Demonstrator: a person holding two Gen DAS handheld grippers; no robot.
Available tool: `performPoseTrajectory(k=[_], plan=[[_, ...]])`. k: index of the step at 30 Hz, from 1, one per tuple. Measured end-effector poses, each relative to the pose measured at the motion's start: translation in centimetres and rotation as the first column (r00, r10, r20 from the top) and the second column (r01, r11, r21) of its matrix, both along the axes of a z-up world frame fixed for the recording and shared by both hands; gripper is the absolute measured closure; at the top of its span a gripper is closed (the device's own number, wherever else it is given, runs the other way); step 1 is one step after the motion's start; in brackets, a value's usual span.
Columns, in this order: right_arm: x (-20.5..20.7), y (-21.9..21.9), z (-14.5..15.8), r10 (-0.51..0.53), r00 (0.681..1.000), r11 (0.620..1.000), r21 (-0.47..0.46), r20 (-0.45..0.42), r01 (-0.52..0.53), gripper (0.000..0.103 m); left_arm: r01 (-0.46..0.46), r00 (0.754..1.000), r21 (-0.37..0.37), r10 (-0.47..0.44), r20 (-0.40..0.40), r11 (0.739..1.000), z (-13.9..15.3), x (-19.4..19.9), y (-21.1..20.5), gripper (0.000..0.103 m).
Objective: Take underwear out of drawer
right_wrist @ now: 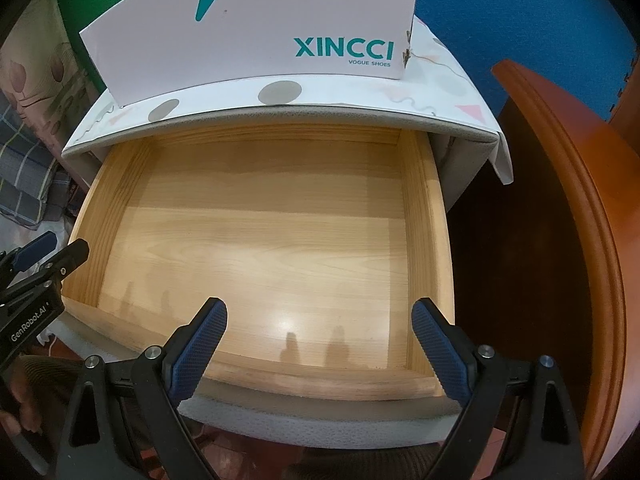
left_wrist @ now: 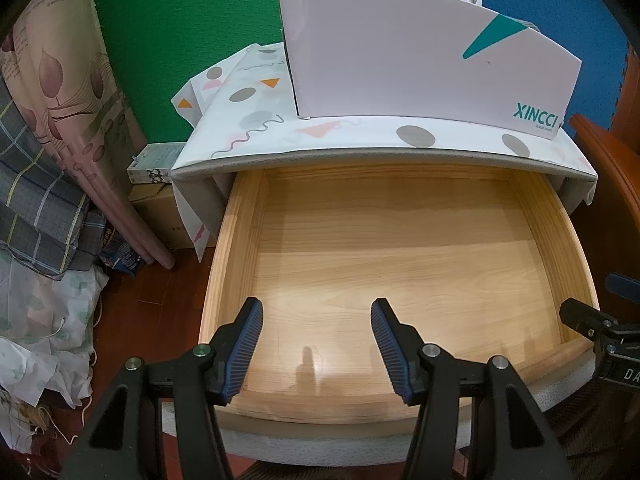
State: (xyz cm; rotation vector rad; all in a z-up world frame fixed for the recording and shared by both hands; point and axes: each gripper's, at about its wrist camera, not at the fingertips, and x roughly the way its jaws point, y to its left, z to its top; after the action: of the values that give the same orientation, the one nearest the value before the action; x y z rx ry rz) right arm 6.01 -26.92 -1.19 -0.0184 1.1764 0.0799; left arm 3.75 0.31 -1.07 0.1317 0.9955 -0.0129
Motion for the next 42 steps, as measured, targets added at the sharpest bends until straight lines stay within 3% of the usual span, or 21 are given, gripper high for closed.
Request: performPoseTrajectory(k=[42], plan=[[-0.04,0.08,-0.04,0.004,1.000,1.000,-0.002,-0.001,-0.004,0.011,0.011,1.000,0.016,-0.011,0.000,1.000,-0.08,-0.20,-0.31,0.045]])
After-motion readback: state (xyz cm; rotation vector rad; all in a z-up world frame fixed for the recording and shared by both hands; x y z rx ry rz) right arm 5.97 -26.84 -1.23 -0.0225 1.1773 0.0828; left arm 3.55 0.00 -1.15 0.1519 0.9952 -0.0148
